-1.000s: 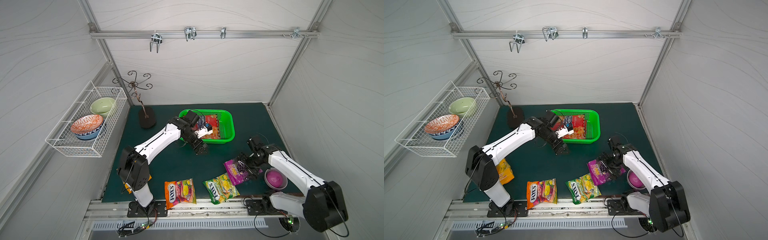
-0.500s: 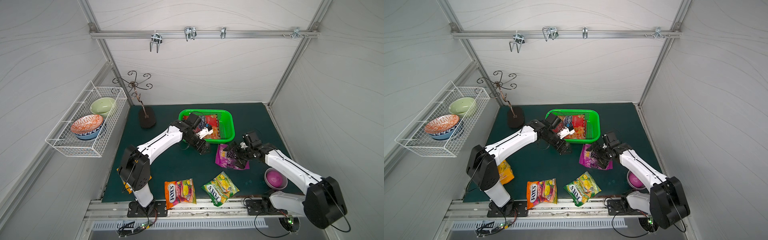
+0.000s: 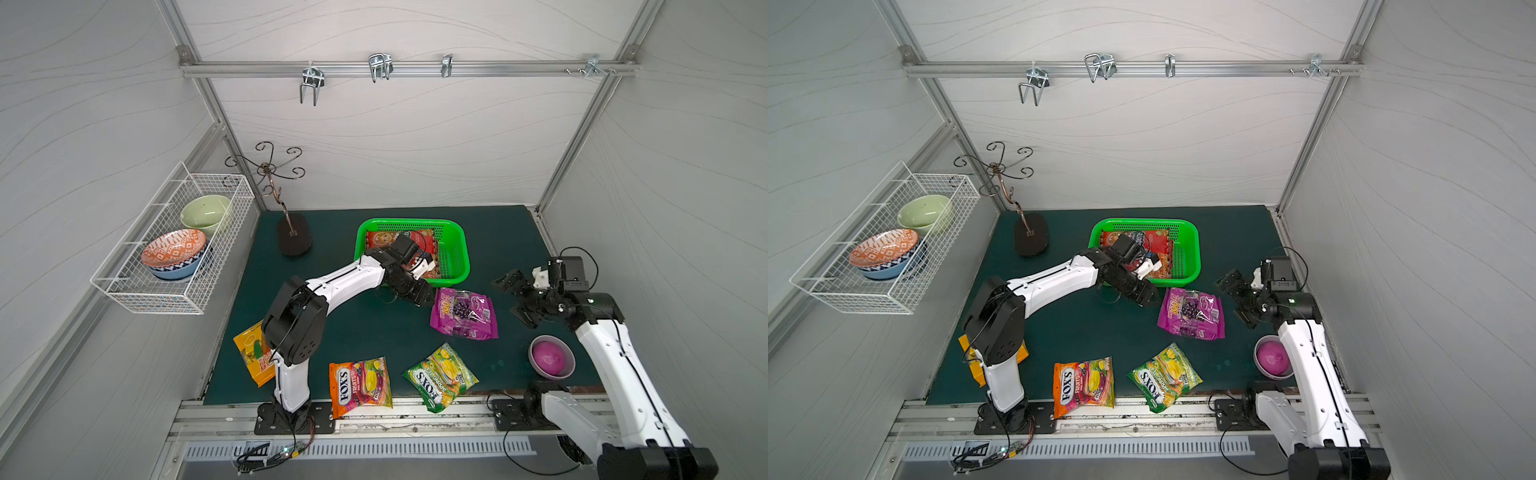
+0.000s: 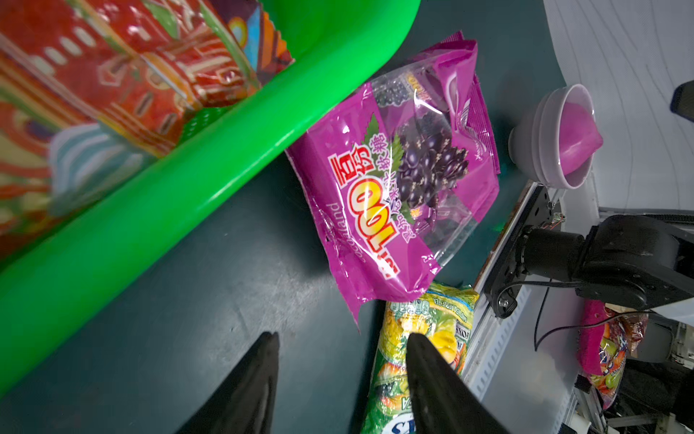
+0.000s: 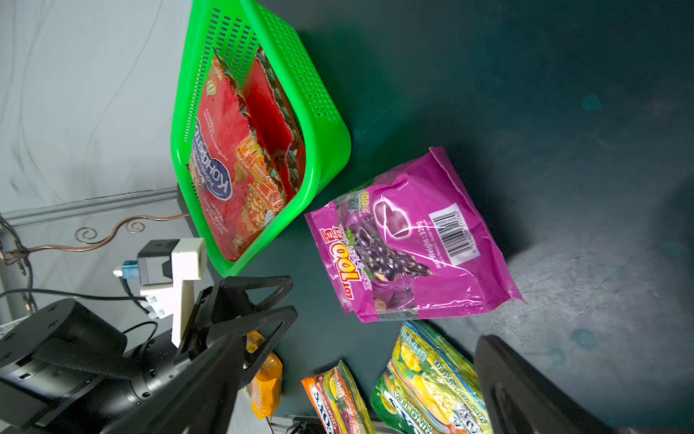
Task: Put the candies in the basket
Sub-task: Pick up the candy at the center of the board.
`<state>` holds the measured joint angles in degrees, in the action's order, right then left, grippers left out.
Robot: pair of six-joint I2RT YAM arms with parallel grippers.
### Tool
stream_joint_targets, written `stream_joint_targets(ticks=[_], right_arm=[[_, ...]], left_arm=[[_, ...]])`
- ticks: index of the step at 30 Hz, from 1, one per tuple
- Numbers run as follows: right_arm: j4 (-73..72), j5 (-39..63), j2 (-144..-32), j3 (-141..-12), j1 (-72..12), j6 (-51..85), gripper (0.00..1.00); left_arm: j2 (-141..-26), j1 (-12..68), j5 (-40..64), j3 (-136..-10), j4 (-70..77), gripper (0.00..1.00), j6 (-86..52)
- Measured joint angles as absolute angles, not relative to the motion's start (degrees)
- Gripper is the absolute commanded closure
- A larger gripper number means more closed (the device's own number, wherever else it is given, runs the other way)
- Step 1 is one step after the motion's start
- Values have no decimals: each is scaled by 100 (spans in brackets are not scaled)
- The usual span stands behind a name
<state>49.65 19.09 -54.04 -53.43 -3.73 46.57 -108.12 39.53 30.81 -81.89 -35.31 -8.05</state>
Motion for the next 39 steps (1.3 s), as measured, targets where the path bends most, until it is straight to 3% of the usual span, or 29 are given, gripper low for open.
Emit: stream_joint_targets(ticks=[13,16,30,33,39], right_arm=[[5019,1890,-5435,-5496,-370,4436,1],[5019,1885,-5435,-5496,-370,4436,1],[5015,1809,-5435,-5465,-370,4436,1],[5024,1739,-5459,-5389,-370,4429,1],[4932,1719,-5614,-4956,-139,4278,4]], left_arm=[[-11428,4180,3039,-8497,-3216,53,-1151],[-11502,4180,3020,-8517,-3205,61,-1249],[-11719,4244,2593,-8705,-3232,71,-1437],[-11797,4268,2550,-8753,-3258,86,-1459],[-11931,4289,2530,-8936,-3358,88,-1481]])
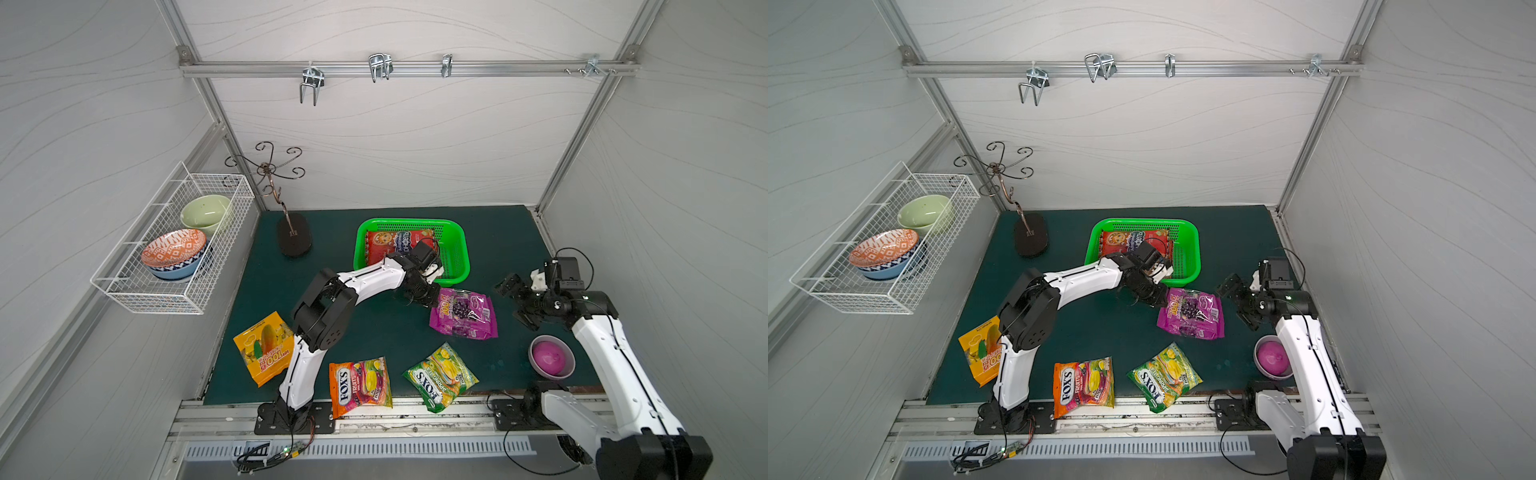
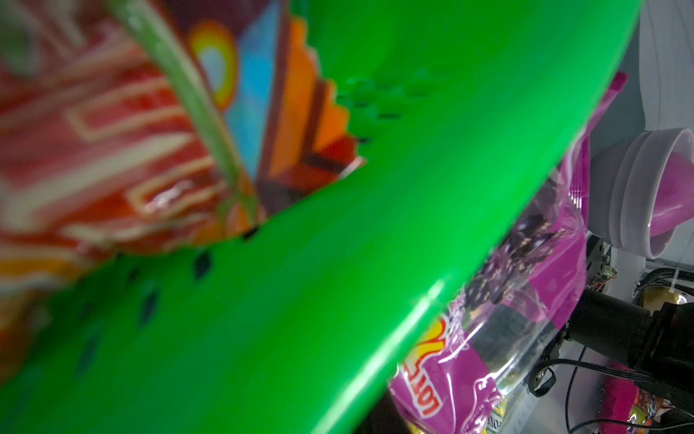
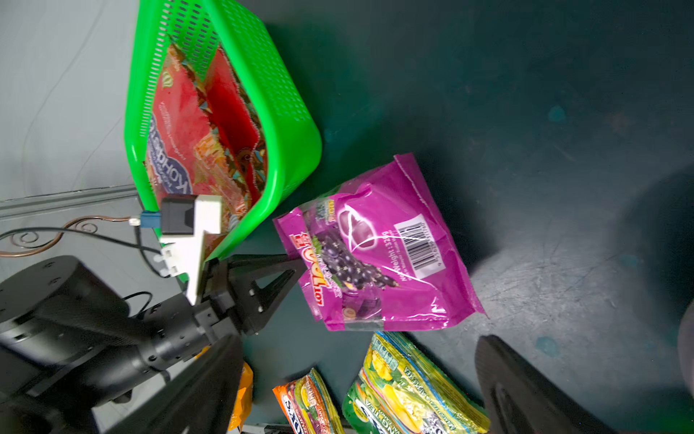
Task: Put the candies in the basket
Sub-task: Pick up the candy at the center of the board.
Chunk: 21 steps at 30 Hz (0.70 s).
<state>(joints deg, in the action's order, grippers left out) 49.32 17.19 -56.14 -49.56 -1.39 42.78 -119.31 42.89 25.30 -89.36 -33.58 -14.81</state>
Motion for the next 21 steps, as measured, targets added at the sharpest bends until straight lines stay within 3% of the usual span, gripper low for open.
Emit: stream_joint_targets(ticks=[3,18,21], right_arm=[[4847,1874,-5774,-4558,126,4211,4],[4626,2473,-6095,-4174,336,3518,1],[4582,2622,-6104,-4178,336,3323,9]], left_arm=[[-11935,4292,2534,-8982,-3380,100,-1481],[-11782,4209,2724,-9227,-3798,100,-1378],[-11618,4180,2740,-9290,-3962,100,-1376]])
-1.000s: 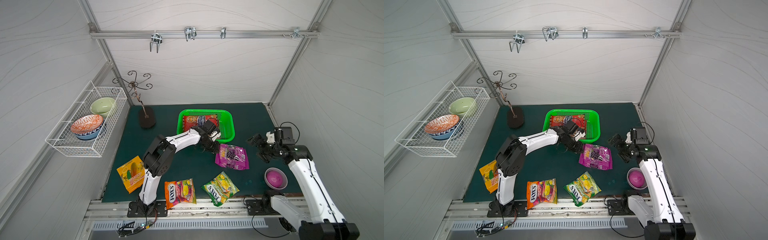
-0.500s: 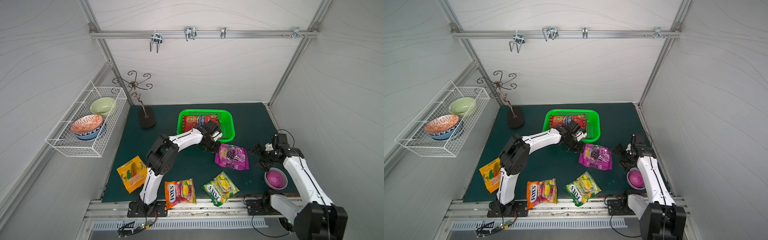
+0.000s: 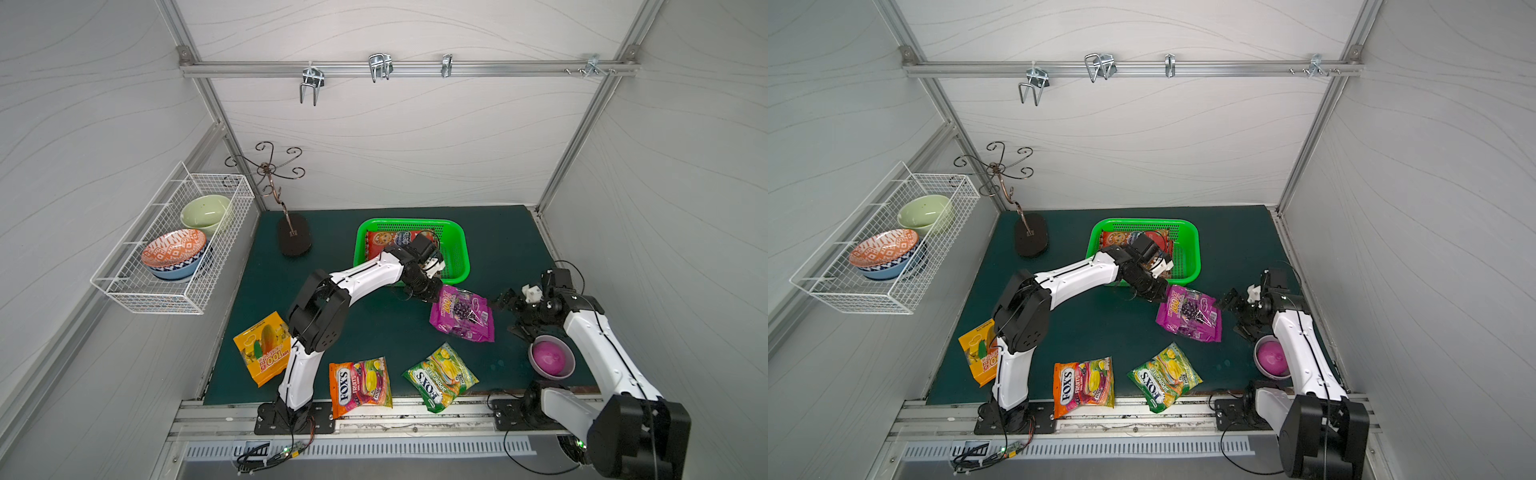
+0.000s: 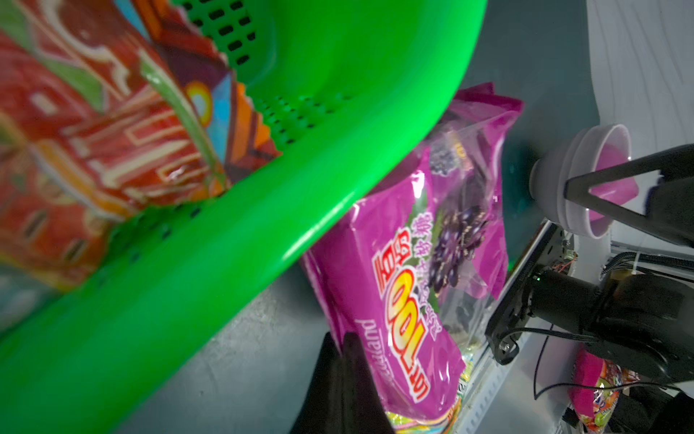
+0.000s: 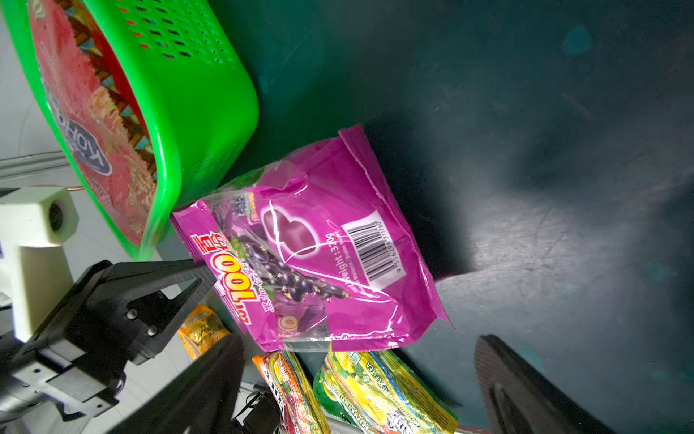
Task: Put the candies in the basket
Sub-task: Pick up the candy at the center of the board.
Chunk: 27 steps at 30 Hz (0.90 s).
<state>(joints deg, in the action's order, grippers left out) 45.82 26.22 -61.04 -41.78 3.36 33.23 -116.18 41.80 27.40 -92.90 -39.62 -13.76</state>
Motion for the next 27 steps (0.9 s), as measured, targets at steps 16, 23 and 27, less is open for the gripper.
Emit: stream_joint_targets(ticks=[16,23,27], right_arm=[[3983,2947,-6980,-3621,327,3245,55],[3218,2950,-7644,-3262,301,3013,60],[2897,3144,-7743,-3133,290,2816,63]], left_arm=[[-11264,4075,2836,-9115,-4062,100,-1385],[-11264,4064,2902,-9113,-4051,100,-1382],[-11264,4027,2941,-9096,-4047,100,-1365]])
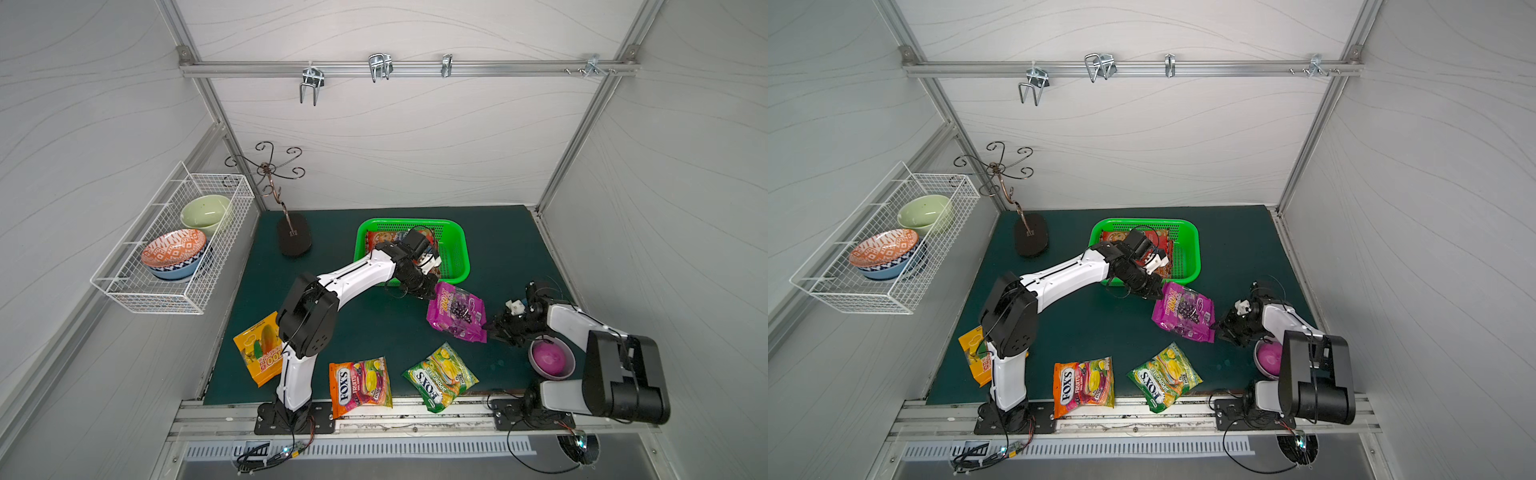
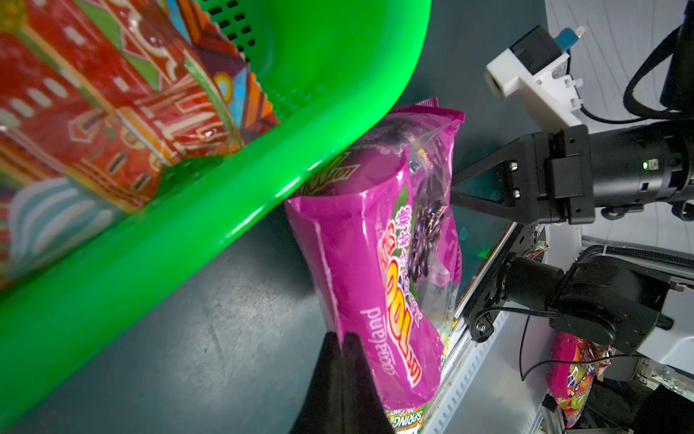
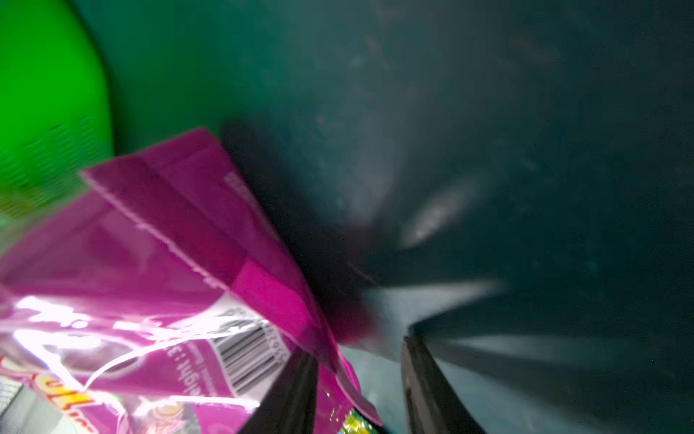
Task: Put the candies in the basket
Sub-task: Pick up the candy at the center of the board.
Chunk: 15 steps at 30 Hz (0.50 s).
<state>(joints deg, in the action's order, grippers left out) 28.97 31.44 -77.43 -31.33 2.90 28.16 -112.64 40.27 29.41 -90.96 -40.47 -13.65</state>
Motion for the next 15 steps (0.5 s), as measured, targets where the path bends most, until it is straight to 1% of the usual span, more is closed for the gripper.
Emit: stream_joint_targets(ticks=[4,7,11,12,13,14,15], right_arm=[[2635,3382,-7881,-3107,285,2630,67],[2453,3564,-8016,-3107,285,2543,66],[2241,3822,-8265,-3151,202,2460,69],[2180,3859,-8298,-3155,163,2447,75],[2112,3900,-8320,-3157,113,2432,86],[2056,3959,-8344,-3170,49,2392,100],[2014,4007,-8357,-3194,14,2383,100]], left_arm=[[-11266,3955,3030,-9072,-4066,100,-1341],[-11273,3920,3098,-9065,-4075,100,-1306],[-11290,3892,3175,-9061,-4093,100,-1262],[-11299,3887,3181,-9061,-4106,100,-1260],[-11303,3883,3183,-9059,-4125,100,-1260],[-11310,3874,3186,-9054,-4136,100,-1258],[-11312,3870,3190,-9052,-4141,100,-1258]])
